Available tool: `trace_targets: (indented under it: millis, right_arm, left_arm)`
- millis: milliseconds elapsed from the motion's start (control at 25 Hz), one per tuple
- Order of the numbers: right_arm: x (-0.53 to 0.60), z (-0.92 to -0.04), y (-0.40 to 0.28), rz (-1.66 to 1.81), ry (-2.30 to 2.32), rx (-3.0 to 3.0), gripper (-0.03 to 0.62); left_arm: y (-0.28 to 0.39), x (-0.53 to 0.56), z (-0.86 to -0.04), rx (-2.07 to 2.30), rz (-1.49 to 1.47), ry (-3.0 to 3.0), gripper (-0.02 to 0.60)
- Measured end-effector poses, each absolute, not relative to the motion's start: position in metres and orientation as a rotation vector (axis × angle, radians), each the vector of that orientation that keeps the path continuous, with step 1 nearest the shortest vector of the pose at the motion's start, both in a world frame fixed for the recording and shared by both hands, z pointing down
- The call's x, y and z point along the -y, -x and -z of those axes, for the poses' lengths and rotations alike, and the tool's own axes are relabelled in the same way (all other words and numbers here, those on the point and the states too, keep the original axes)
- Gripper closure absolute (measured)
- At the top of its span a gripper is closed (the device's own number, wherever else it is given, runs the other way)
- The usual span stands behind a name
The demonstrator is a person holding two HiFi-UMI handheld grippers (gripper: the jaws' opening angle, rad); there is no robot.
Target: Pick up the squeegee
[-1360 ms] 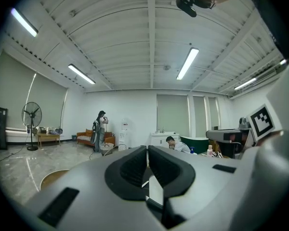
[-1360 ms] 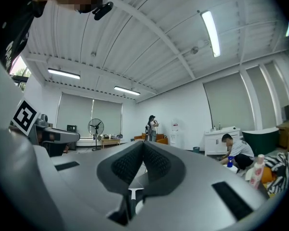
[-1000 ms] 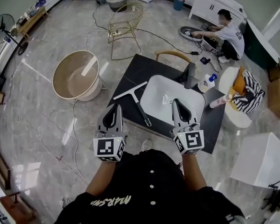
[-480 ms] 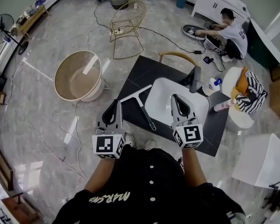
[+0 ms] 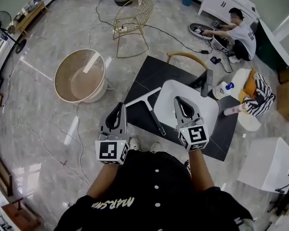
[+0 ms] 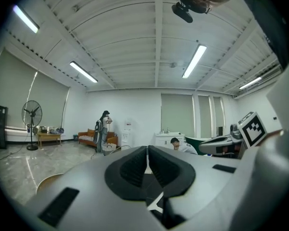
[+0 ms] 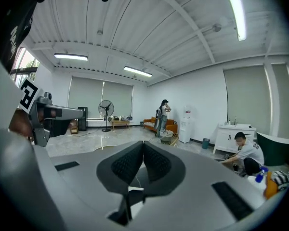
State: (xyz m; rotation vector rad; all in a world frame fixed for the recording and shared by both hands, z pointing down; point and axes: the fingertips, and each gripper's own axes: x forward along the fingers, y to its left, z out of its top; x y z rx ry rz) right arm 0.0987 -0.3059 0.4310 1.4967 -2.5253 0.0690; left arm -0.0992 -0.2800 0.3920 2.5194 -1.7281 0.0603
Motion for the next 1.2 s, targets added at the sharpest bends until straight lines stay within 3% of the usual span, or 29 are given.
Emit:
trace_targets:
  millis: [320,440,720,1200]
  right_arm:
    - [0.312,-0.482,-0.059,-0.181,-1.256,2.498,0.595]
    - [0.316,-0.519,-0.049,-0.241,-1.161,2.437,0.505]
    - [0.319,-0.625,-0.028,-0.355,-0.952,2.239,0.414]
    - [0.312,-0.734,-0.017,-0.483,-0.819,2.080,0.417]
  left_arm:
    - [0.088,0.270,-0.434,1.620,-0.126,-2.456,0.561]
    - [0.087,0.264,-0.459,1.572,-0.180,-2.403,0.561]
    - [0.100,0.257,-0.501,1.547,-0.267,-2.313,0.561]
    - [0.114,0.250,-0.567,1.504,-0.396,-2.194,0.561]
